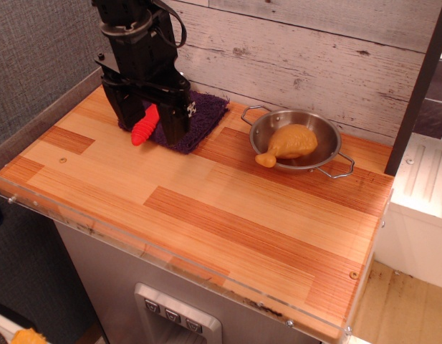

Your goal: Put the spoon to the right and front of the bowl

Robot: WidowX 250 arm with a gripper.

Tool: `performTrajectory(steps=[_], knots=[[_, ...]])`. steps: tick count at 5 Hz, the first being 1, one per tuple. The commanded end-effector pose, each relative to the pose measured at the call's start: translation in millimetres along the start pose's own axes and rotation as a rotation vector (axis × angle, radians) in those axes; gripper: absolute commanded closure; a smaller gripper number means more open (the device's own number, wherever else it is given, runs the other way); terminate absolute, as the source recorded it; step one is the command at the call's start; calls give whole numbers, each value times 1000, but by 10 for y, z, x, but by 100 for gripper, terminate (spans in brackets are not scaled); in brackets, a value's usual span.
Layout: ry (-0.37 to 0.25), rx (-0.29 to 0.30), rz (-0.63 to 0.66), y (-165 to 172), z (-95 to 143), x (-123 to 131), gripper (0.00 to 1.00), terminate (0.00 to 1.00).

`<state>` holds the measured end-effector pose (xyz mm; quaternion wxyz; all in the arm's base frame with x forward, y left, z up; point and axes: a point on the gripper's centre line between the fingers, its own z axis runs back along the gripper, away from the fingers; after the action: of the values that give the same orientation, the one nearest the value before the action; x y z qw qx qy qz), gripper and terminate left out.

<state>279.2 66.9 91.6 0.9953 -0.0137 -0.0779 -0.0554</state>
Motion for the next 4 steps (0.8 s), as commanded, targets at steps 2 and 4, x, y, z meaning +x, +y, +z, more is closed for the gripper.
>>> performTrajectory(steps=[2,4], knots=[[-4,26,6,175,-96,219,0,0],[-9,38,73,636,-269,496,0,0]])
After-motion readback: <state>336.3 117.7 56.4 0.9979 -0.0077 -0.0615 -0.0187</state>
